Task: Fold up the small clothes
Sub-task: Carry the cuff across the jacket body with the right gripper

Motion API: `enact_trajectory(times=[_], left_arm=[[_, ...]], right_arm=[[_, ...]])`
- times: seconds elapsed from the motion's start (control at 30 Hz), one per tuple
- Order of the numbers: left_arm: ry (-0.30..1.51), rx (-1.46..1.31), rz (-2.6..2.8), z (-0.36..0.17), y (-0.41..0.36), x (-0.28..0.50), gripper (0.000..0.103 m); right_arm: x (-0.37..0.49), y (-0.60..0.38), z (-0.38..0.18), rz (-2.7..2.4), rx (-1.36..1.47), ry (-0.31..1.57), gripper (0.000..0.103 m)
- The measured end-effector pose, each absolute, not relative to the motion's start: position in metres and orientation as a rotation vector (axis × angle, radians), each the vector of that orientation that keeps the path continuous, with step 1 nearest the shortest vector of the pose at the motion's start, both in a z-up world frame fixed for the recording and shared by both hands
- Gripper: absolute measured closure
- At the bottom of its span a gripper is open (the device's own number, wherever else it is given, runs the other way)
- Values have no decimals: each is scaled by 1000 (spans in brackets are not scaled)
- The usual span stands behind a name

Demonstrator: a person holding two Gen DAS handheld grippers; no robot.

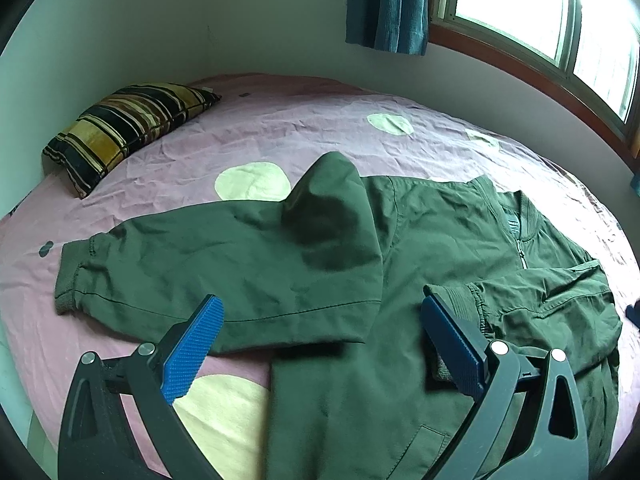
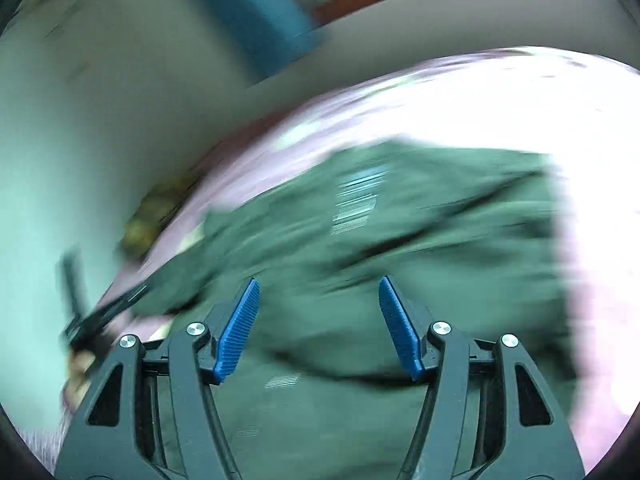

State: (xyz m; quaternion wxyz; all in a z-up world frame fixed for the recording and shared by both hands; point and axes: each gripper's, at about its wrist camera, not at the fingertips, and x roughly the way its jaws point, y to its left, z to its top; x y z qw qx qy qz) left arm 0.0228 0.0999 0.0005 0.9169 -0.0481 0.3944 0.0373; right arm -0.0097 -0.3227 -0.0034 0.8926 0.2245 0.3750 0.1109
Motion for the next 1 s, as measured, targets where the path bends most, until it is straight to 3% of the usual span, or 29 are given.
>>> enact_trajectory(times=[0.2, 0.23, 0.27, 0.3, 0.43, 0.67, 0.77, 1.0], left_arm=[[816, -82, 70, -3, 94, 22, 4], [817, -83, 71, -4, 94, 22, 4], [818, -84, 72, -4, 95, 22, 4], [819, -85, 72, -5, 95, 22, 4], [821, -83, 76, -8, 96, 24, 4], [824, -79, 74, -9, 98, 24, 4], [810, -87, 84, -9, 102, 24, 4], [808, -100, 104, -7, 112, 23, 4]], right_arm=[[0, -421, -61, 6, 612, 919, 44], [2, -425, -71, 30, 631, 948, 49], [2, -425, -78, 40, 623, 971, 66], [3, -425, -86, 48, 612, 994, 74], [-6, -433, -98, 58, 618, 970, 83], [-13, -437, -86, 50, 645, 951, 76], [-23, -437, -59, -16, 644, 852, 74], [0, -354, -19, 215, 628, 793, 68]])
